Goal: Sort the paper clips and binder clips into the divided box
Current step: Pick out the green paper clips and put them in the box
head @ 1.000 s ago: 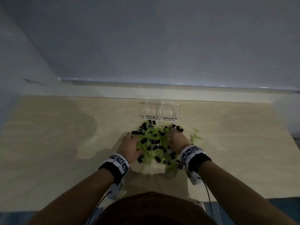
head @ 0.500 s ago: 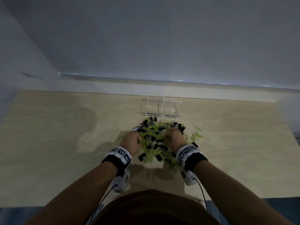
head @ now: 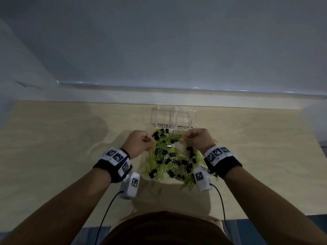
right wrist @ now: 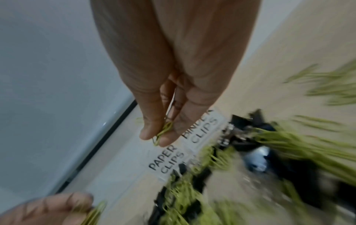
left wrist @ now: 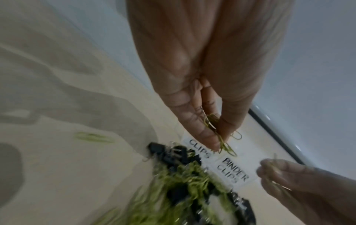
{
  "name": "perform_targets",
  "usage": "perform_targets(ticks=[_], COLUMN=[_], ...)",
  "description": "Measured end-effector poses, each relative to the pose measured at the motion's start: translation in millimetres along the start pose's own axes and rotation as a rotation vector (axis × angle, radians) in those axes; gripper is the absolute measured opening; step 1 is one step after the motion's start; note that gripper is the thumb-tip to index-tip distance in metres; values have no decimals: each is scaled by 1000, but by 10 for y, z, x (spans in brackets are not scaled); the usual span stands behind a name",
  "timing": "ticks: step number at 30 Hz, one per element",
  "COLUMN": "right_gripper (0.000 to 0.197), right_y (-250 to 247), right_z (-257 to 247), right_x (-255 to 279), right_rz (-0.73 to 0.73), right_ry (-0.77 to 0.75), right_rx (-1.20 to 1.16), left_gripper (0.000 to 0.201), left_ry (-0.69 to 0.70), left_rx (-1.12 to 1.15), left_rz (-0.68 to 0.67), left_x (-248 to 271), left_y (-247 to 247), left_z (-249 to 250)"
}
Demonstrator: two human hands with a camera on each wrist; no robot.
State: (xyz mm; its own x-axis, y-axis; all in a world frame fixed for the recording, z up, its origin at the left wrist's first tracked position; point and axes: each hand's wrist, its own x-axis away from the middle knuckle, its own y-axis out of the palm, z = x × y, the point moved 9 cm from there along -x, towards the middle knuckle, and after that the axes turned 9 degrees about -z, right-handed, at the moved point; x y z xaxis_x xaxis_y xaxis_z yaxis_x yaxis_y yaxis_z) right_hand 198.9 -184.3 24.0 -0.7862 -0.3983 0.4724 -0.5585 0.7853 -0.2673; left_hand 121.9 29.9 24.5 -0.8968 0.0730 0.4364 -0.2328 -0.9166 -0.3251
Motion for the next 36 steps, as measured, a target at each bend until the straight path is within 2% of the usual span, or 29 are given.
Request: perform_targets(ticks=[3,6,9,11,12,14,16,18,21,24,27,29,31,36], right_gripper=[6,7,16,27,30,30,23,19,24,26,44,54,53,19], right_y=[-11,-18,49,118,139,144,147,194,293,470,596,649,683,673], right_z=[-374,-617,-798,-824,-815,-784,-676,-389,106,159,210,246,278,251], right_x=[-246,-585,-850,-896,-862,-673,-426,-246,-107,-25,-65,-132,-180,-164], right_rz=[53,134,156,128,119,118,100,8,-173,-286,-338,-335,-337,-318], right_ry=[-60,-39,-28,-31,-42,-112,-208,-206,-117,-230,-191,-150,-102,-72], right_rx=[51,124,344,482,525,557,590,677,736,824,901,928,909,865], left_gripper=[4,17,28,13,12,28,29,23,16,32,58,64,60,24], left_ry=[23,-17,-76,-74,-53,14,92,110,29,-18,-47,-88,-134,-181], left_rx=[-9,-82,-233,-252,-254,-285,-324,-359,-373,-407,-476,-525,-533,-523], left_rz=[85,193,271,245,231,196,181,137,2,-93,-69,-38,-9,2], left_x=[-267,-621,-830,-885,-862,-716,-462,-205,79,220,222,165,96,12], left_y=[-114,-193,-242,-213,-199,-150,-98,0,214,398,488,530,564,622], left_z=[304,510,681,713,698,643,546,307,-213,-511,-564,-546,-519,-466])
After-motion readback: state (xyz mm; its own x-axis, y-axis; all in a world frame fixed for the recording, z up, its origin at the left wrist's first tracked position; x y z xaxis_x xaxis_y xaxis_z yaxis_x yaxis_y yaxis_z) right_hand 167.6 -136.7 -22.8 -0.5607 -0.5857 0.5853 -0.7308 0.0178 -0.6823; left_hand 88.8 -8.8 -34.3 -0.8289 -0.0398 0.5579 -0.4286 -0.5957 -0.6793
